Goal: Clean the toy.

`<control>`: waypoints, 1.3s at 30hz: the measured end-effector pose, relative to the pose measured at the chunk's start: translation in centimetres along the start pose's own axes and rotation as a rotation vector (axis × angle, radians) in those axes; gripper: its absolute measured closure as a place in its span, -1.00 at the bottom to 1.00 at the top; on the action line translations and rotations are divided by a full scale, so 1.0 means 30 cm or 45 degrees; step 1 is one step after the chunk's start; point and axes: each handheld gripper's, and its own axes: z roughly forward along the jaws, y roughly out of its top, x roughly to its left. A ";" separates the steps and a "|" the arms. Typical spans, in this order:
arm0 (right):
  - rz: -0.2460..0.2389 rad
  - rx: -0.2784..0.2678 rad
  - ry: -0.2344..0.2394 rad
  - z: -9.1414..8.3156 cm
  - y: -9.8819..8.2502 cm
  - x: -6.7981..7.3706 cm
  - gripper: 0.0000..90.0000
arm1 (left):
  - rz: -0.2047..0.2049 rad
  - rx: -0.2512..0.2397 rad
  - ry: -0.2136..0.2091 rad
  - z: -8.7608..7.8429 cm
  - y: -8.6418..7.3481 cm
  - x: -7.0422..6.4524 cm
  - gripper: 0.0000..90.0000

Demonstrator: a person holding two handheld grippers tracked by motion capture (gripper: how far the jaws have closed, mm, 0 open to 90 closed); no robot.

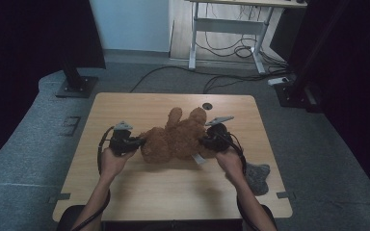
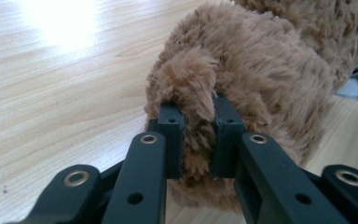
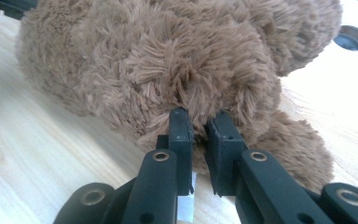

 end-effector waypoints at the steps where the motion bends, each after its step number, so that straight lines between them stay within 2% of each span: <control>1: 0.000 0.002 -0.006 0.006 0.003 -0.006 0.80 | 0.002 0.003 0.007 0.004 0.002 0.003 0.69; 2: 0.003 0.006 -0.014 0.010 0.005 -0.011 0.91 | 0.003 0.006 0.015 0.009 0.005 0.006 0.69; 5: 0.003 -0.003 -0.023 0.019 0.015 -0.026 0.95 | 0.007 0.017 0.022 0.023 0.008 0.017 0.68; 10: -0.007 0.023 -0.020 0.047 0.018 -0.027 0.95 | -0.007 -0.016 0.005 0.029 0.013 0.028 0.68; 18: -0.008 0.028 -0.015 0.056 0.004 -0.031 0.78 | 0.001 -0.026 0.028 0.032 0.020 0.042 0.58; 24: -0.017 0.004 -0.035 0.035 0.001 -0.050 0.42 | 0.036 -0.057 0.113 0.000 0.023 0.046 0.14; 28: -0.019 -0.001 -0.070 0.019 -0.006 -0.085 0.12 | 0.047 -0.121 0.150 -0.044 0.011 0.044 -0.17; 30: -0.024 0.006 -0.086 0.019 -0.013 -0.104 0.00 | 0.052 -0.151 0.134 -0.064 -0.002 0.040 -0.25; 33: -0.042 0.027 -0.114 0.035 -0.026 -0.134 -0.20 | 0.068 -0.160 0.104 -0.081 -0.027 0.027 -0.44; 39: -0.057 0.061 -0.132 0.119 -0.059 -0.208 -0.48 | 0.100 -0.146 0.035 -0.067 -0.086 -0.019 -0.67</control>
